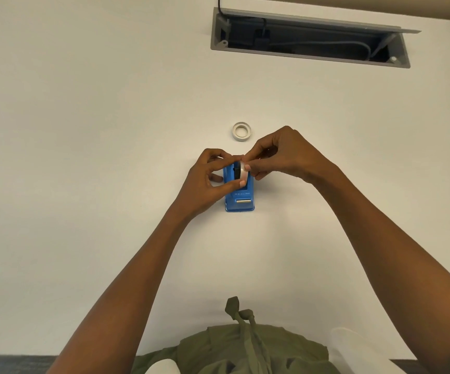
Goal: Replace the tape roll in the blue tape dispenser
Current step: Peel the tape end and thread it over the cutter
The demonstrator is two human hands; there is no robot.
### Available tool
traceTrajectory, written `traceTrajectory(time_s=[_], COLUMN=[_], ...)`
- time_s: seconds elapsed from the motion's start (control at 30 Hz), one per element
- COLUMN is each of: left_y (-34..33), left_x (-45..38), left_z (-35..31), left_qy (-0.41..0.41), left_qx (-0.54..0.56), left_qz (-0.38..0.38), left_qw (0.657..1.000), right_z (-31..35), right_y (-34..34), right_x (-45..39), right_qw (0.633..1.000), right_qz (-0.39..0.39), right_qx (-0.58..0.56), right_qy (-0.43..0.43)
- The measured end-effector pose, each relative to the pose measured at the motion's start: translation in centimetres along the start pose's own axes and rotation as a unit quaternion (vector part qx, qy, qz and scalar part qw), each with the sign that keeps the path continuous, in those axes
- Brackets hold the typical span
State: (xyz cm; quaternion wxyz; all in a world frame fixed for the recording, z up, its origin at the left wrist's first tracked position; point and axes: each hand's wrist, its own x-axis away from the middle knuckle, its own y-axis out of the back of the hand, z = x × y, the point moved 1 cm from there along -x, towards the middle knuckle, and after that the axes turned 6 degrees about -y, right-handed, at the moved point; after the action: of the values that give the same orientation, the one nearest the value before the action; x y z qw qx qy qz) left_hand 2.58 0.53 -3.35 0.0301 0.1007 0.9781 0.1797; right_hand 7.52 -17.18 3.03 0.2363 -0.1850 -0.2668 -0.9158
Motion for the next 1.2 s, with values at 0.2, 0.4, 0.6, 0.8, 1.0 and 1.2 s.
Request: traceTrajectory(time_s=[0.2,0.4,0.6,0.8,1.0,1.2], left_y=[0.1,0.3,0.2,0.1,-0.2,-0.4], left_x=[0.0,-0.2,-0.1,-0.1,0.0,0.5], left_z=[-0.2,-0.2,-0.1,-0.1,0.0,0.2], left_qy=[-0.007,-0.003,-0.001,0.000,-0.004,-0.007], left_qx=[0.011,0.014,0.001,0.004,0.007,0.009], left_qz=[-0.001,-0.002,0.001,0.000,0.003,-0.015], left_qw=[1.000,1.000,1.000,1.000,1.000,1.000], right_z=[1.2,1.2,0.8,0.6,-1.2,-2.0], right_y=[-1.0,-0.5,-0.1,-0.2,0.1,-0.9], right_x=[-0.4,-1.1,-1.4,-1.7,-1.0,-0.7], right_qw=[0.990,0.994,0.997,0.997,0.998,0.991], right_qz=[-0.018,0.001,0.028,0.025,0.021,-0.003], right_qx=[0.136,0.107,0.066,0.063,-0.064,-0.133], right_qy=[0.035,0.022,0.021,0.026,0.000,-0.026])
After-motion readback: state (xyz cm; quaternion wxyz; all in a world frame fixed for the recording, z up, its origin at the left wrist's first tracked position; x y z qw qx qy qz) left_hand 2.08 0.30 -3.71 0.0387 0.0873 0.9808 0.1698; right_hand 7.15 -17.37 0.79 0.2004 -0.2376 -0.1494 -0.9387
